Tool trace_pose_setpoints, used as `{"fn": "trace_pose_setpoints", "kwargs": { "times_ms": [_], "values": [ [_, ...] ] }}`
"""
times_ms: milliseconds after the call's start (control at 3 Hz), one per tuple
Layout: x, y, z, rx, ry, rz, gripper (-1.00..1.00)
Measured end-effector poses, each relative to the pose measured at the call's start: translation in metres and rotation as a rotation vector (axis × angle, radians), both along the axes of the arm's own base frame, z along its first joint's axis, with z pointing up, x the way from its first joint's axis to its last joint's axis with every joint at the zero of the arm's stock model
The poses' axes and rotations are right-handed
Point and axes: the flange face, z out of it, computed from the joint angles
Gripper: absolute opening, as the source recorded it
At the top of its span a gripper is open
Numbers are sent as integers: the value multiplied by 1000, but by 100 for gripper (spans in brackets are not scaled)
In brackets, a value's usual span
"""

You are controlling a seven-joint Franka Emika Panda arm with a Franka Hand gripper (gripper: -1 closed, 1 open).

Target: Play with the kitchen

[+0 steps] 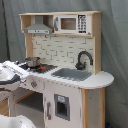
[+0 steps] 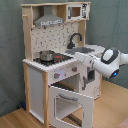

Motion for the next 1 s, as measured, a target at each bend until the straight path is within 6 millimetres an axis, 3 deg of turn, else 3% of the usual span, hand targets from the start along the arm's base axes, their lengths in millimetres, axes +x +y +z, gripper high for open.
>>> {"fn": "trace_pose_setpoints", "kwargs": {
  "times_ms": [1000],
  "values": [
    [8,23,36,178,-3,-81,100]
  ]
}}
